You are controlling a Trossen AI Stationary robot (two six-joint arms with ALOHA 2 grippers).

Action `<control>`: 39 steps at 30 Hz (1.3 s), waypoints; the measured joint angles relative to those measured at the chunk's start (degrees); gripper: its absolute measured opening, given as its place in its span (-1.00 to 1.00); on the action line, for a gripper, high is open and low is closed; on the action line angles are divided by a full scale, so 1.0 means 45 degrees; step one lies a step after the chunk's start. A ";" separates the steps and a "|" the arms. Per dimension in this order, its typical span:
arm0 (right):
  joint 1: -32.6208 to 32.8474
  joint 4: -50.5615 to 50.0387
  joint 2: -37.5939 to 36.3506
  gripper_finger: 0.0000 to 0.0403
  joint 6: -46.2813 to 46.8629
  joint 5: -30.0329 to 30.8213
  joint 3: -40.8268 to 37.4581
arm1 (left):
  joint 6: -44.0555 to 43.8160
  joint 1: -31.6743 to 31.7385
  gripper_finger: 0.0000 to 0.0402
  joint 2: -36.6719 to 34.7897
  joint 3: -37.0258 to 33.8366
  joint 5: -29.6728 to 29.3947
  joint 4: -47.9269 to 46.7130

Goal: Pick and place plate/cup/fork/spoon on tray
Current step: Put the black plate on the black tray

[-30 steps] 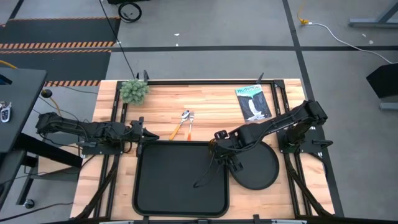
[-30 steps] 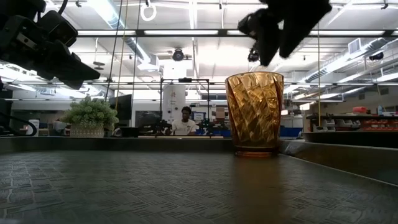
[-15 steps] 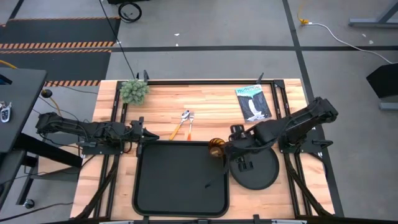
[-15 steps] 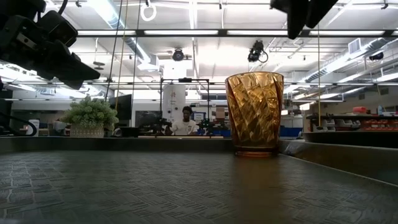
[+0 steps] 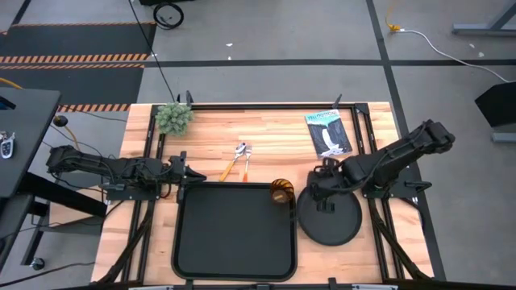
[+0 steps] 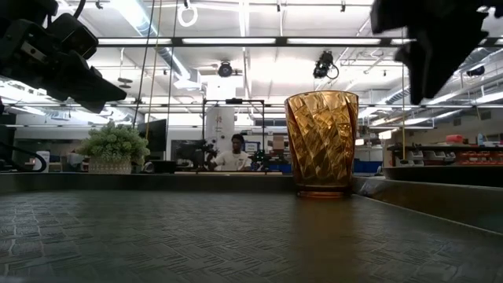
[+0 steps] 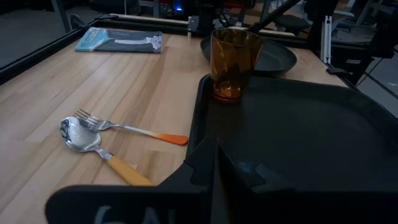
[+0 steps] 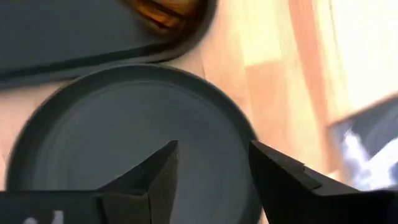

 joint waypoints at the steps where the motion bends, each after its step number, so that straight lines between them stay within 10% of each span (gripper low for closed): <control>1: 0.0093 0.0232 -0.0202 -0.03 0.0621 -0.0073 -0.0370 | 0.0002 0.0002 -0.86 -0.0003 0.0000 -0.0002 0.0000; 13: 0.3070 0.1530 0.2371 -0.16 0.6895 -0.0636 0.0034 | 0.0004 0.0005 -0.86 0.0001 -0.0001 -0.0002 0.0000; 28: 0.3407 -0.2158 0.8453 -0.16 0.8304 -0.1017 0.7214 | 0.0004 0.0000 -0.86 -0.0004 0.0004 -0.0004 0.0000; 39: 0.3452 -0.2791 1.0148 -0.16 0.9041 -0.1749 0.8093 | 0.0000 0.0000 -0.86 0.0001 -0.0001 0.0000 0.0000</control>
